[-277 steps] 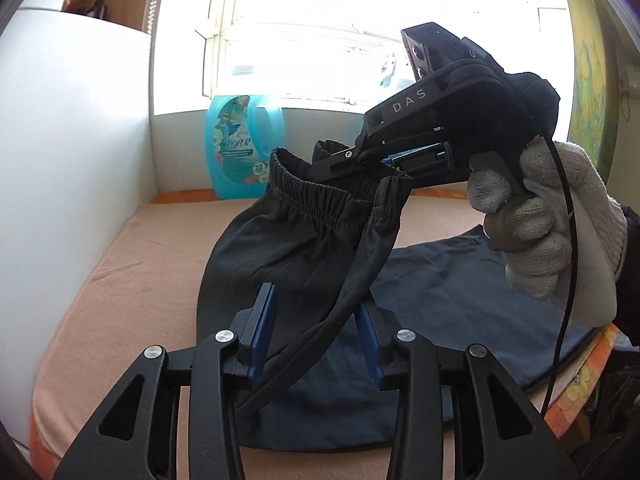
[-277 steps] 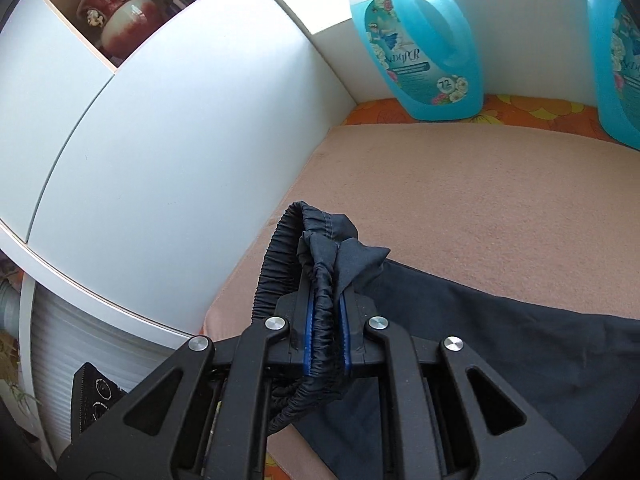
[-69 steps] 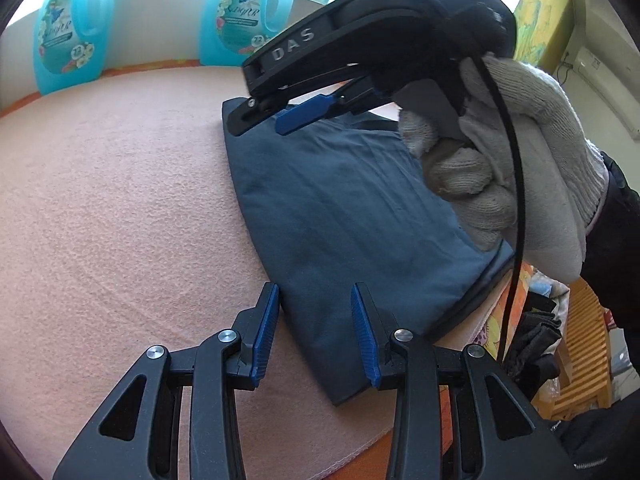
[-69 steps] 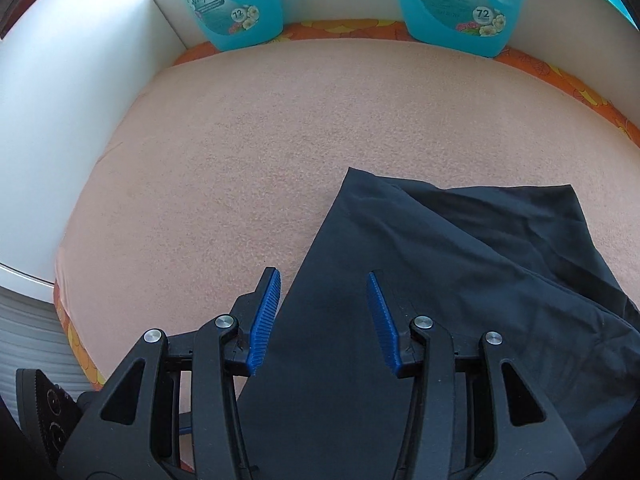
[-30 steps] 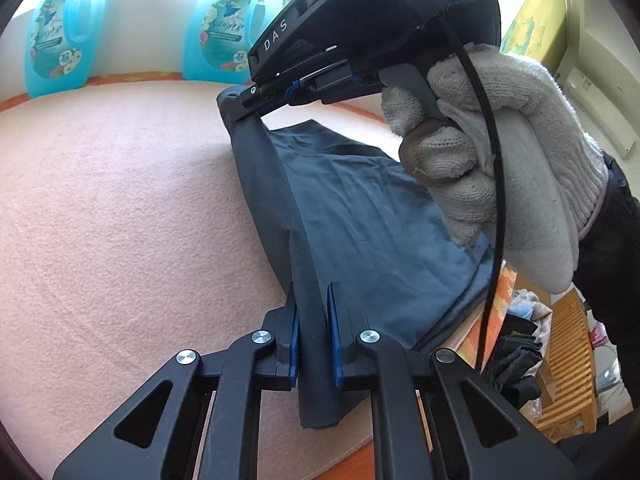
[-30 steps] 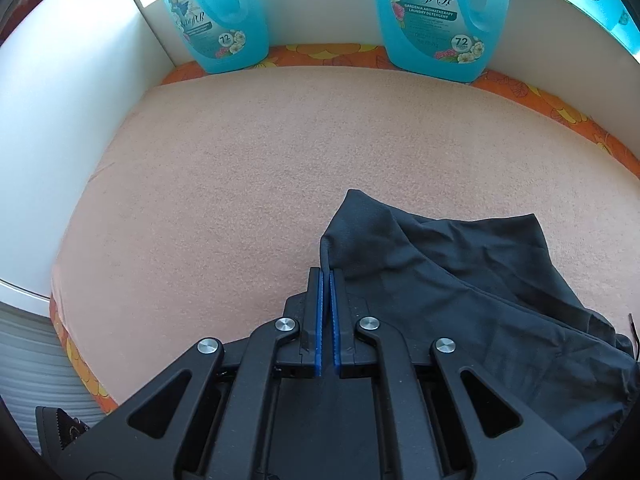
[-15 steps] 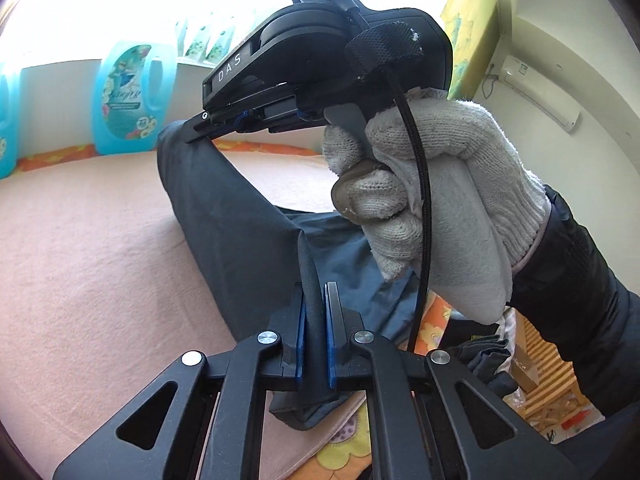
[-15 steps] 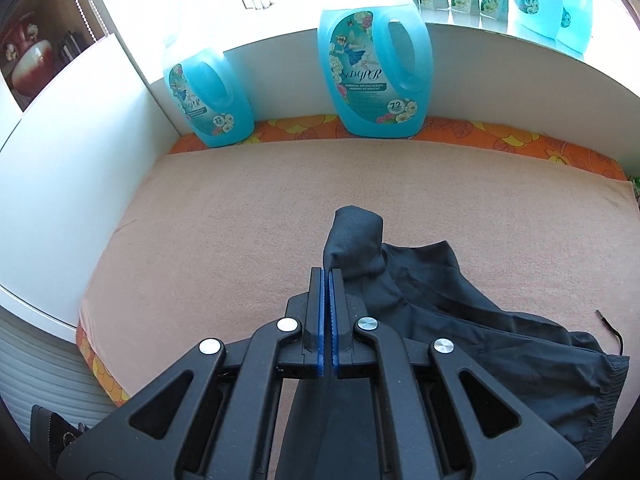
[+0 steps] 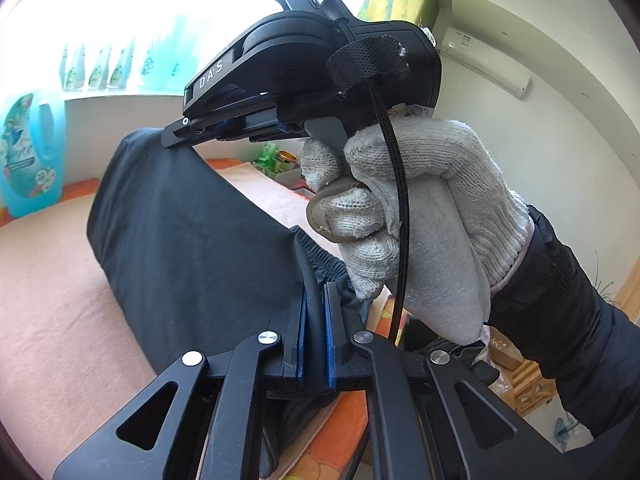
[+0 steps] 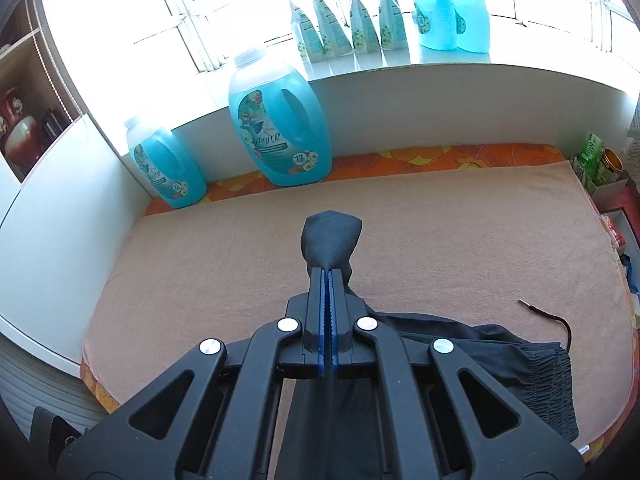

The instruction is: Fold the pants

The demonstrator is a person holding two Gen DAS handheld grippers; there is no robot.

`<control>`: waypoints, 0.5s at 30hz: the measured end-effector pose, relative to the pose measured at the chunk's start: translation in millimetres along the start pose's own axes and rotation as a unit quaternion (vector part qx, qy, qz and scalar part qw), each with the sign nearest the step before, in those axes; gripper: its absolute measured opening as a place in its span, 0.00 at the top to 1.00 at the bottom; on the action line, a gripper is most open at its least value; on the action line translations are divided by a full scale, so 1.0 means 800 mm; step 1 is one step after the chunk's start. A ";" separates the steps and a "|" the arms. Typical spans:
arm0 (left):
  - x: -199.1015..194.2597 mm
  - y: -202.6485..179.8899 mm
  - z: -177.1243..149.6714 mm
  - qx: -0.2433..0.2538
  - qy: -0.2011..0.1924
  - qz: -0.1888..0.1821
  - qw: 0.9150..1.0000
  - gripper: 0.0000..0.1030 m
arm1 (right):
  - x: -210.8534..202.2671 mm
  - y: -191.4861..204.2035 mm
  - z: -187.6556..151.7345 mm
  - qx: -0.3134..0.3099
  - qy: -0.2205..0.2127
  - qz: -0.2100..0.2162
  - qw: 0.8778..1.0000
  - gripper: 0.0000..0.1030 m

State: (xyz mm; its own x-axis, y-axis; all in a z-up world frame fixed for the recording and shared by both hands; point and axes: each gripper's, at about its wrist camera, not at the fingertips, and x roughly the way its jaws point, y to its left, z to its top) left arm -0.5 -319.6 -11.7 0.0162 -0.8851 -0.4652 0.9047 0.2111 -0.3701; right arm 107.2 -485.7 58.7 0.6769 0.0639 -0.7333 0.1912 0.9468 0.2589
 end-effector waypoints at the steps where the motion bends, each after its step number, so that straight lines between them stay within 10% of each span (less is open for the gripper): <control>1: 0.009 -0.005 0.003 0.004 0.004 -0.007 1.000 0.94 | -0.005 -0.014 -0.001 0.006 -0.003 -0.004 1.000 0.98; 15: 0.138 -0.045 0.026 0.050 0.065 -0.078 0.994 0.95 | -0.044 -0.194 -0.044 0.107 -0.015 -0.059 0.992 0.98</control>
State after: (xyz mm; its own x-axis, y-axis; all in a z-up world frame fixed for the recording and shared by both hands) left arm -22.3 -433.6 -32.9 -0.1777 -0.8409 -0.5112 0.9297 0.0268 -0.3674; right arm 28.2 -623.8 22.2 0.6607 -0.0564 -0.7485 0.4150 0.8584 0.3016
